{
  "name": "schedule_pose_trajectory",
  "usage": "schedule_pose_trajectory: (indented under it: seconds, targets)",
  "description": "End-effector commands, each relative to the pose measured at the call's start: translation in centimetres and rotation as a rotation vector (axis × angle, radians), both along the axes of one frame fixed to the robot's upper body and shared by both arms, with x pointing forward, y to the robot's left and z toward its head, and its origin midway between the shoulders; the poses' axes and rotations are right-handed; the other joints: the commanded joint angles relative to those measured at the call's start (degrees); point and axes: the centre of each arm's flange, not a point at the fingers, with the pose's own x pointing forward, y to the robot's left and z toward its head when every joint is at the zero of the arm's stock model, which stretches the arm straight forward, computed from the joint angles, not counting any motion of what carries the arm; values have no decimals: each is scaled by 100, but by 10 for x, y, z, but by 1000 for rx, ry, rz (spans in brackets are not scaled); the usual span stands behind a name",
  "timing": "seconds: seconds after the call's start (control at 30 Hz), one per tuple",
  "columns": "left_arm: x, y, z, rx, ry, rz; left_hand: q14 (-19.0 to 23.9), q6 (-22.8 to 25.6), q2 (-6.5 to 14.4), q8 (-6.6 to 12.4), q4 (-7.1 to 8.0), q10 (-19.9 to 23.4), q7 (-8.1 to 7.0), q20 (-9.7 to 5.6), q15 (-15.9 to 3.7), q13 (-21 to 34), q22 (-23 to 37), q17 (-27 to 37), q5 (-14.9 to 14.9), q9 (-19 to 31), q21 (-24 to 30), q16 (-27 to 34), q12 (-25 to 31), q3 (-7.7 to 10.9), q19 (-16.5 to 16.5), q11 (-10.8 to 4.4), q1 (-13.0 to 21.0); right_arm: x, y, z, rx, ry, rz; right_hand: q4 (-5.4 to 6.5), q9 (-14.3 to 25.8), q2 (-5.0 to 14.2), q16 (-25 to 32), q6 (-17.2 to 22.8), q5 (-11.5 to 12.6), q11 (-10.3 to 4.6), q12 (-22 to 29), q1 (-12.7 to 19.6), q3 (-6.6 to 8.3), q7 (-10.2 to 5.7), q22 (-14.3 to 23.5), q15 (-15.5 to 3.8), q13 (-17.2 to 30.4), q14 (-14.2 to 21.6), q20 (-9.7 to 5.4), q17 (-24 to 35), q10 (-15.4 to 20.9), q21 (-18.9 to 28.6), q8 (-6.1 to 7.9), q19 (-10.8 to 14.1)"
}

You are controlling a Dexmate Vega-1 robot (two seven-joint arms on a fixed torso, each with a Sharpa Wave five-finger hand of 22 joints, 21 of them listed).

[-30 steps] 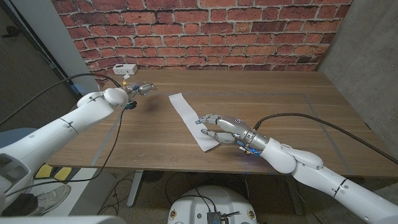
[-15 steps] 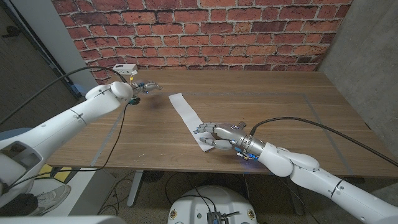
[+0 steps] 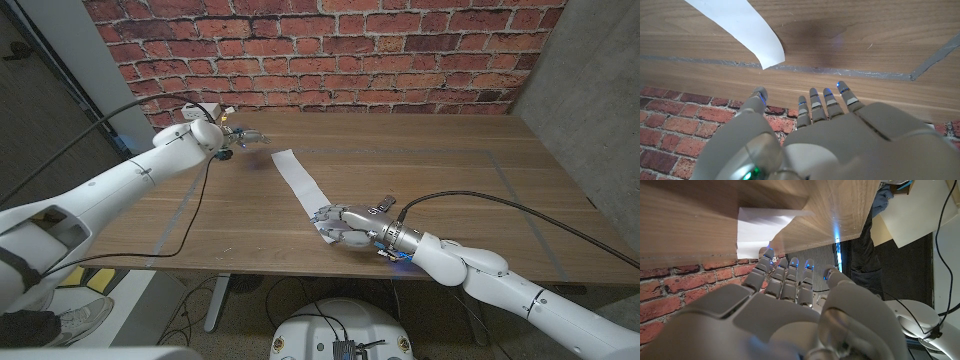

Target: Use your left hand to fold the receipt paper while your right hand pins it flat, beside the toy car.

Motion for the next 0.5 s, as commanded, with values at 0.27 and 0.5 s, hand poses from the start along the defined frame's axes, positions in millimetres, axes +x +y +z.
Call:
schedule_pose_trajectory:
  seconds: [0.27,0.5]
  targets:
    - [22,-22,24,136,156,35,456,209,-165,47,-25,346,69,121,27,27,22,19,14,33,-18,159,84,-128,122,88,83,9,1,-8,-8,29,-6,34,36,-7,44,89,-9,19,-17,71,81,-2,17,-32,14,38,-52,34,109,9,-10,34]
    - [32,-29,38,163,227,16,975,381,-211,52,-18,561,134,112,-24,35,33,42,17,42,73,295,108,-220,512,138,180,9,0,-8,-2,28,-4,44,37,-13,46,105,-12,24,-25,81,96,4,17,-30,15,41,-50,39,126,9,-26,43]
